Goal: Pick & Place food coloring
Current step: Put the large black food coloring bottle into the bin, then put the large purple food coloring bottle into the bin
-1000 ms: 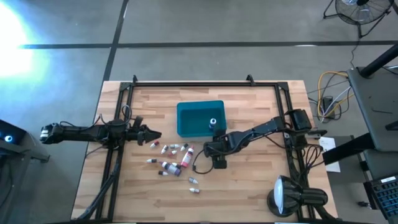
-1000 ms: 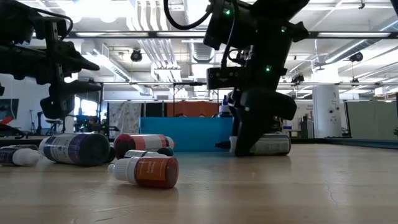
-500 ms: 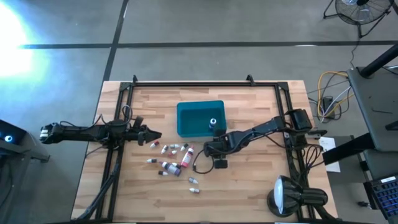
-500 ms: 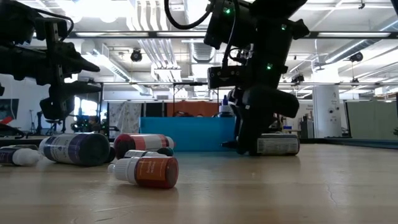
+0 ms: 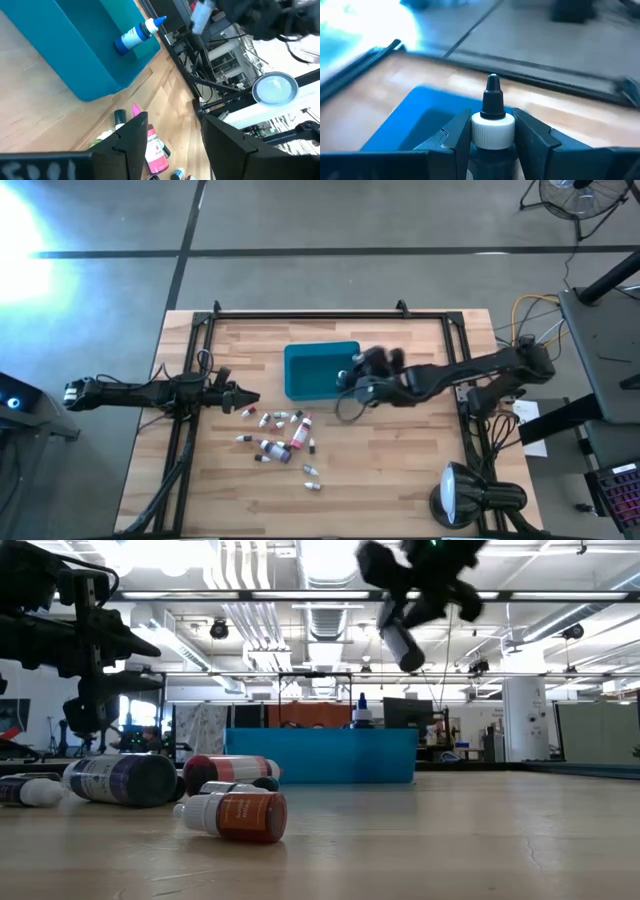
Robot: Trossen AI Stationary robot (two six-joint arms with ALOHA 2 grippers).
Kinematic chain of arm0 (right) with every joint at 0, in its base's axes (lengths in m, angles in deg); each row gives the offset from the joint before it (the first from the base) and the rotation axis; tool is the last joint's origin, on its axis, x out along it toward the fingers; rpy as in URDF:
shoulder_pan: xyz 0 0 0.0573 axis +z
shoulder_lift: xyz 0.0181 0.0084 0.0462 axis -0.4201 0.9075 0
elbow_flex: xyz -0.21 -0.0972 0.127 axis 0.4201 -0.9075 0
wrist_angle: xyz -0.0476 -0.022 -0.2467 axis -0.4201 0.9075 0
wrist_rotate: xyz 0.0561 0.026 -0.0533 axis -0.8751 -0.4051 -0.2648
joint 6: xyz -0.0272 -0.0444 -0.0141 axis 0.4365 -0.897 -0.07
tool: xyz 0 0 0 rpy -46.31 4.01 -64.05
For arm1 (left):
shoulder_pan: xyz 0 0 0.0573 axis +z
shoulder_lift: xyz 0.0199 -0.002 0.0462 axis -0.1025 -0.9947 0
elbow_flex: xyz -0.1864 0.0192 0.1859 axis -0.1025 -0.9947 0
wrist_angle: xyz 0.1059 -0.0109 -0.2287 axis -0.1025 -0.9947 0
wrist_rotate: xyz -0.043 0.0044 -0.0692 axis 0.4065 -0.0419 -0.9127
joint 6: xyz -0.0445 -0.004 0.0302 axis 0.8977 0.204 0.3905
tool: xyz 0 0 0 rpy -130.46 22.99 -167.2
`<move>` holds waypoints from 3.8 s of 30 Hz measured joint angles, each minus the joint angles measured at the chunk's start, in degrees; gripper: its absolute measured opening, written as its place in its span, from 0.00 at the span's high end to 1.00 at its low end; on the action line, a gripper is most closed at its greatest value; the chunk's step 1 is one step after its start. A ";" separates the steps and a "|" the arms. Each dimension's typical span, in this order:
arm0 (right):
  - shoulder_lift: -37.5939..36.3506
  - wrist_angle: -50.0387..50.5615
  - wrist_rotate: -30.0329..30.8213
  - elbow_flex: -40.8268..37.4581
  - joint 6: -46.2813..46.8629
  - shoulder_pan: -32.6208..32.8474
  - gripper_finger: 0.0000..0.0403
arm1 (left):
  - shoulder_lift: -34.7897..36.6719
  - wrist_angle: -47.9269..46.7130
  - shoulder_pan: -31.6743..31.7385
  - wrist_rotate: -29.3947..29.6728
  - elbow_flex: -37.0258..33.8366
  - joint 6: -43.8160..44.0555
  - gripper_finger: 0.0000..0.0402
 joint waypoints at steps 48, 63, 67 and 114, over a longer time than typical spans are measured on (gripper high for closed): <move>13.55 -67.06 -19.20 -25.80 -30.28 -17.70 0.56 | -0.96 0.55 -0.01 0.03 -0.07 1.60 0.60; 10.47 -66.87 -21.91 -25.80 -30.38 -17.73 0.55 | -0.96 0.57 0.01 0.12 -0.07 1.35 0.60; 6.54 -66.81 -22.03 -25.80 -32.28 -17.72 0.55 | -0.96 0.69 0.01 0.16 -0.07 1.31 0.60; -5.70 -5.02 -32.49 -16.89 -18.22 3.24 0.55 | -54.38 -32.28 -23.05 5.98 39.59 -51.53 0.64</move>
